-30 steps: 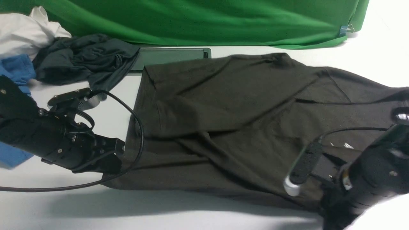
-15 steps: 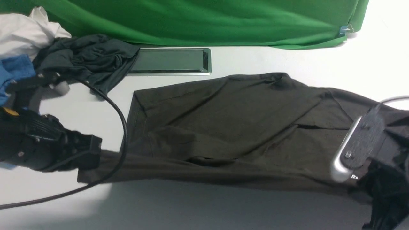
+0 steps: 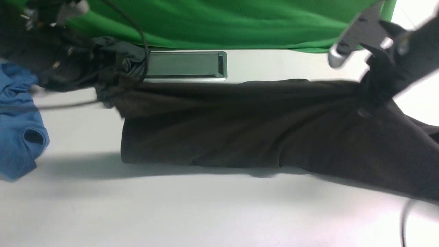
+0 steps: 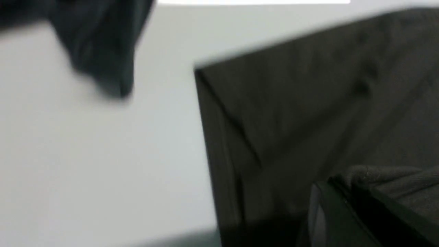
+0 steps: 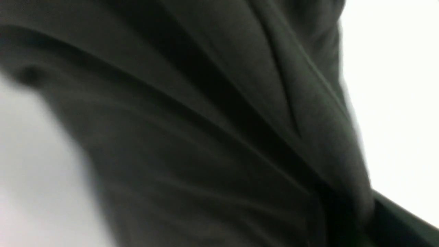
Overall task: Fold a long-sleeved shirt on a white desktop.
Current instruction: 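Fold the black garment in half by bringing its near edge over to the far edge, then grasp the waist and leg ends of the folded dark trousers and straighten them on the table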
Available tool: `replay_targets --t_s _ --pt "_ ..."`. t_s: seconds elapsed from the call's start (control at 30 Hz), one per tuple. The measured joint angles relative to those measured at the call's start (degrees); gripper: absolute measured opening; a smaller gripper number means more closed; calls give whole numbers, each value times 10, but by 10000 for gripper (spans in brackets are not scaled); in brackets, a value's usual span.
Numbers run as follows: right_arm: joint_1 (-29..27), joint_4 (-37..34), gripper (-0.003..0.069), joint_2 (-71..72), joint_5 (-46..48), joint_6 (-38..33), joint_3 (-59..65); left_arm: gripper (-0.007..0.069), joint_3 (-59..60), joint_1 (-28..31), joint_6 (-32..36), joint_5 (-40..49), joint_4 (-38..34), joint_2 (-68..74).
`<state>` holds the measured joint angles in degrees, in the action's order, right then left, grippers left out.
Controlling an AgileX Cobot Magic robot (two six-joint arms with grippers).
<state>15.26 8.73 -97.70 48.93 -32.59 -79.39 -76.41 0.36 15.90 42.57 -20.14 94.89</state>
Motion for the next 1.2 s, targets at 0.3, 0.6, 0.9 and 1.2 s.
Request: replay_targets --t_s 0.3,0.6,0.9,1.2 --pt "-25 18 108 -226 -18 -13 -209 172 -166 1 3 -62 22 208" --pt "-49 -10 571 -218 -15 82 -226 578 -170 1 3 30 40 230" --pt "-86 -125 549 -3 -49 100 -167 693 -97 6 -25 139 32 108" --pt "-90 -159 509 106 -63 207 8 694 77 5 -25 -1 -93 99"
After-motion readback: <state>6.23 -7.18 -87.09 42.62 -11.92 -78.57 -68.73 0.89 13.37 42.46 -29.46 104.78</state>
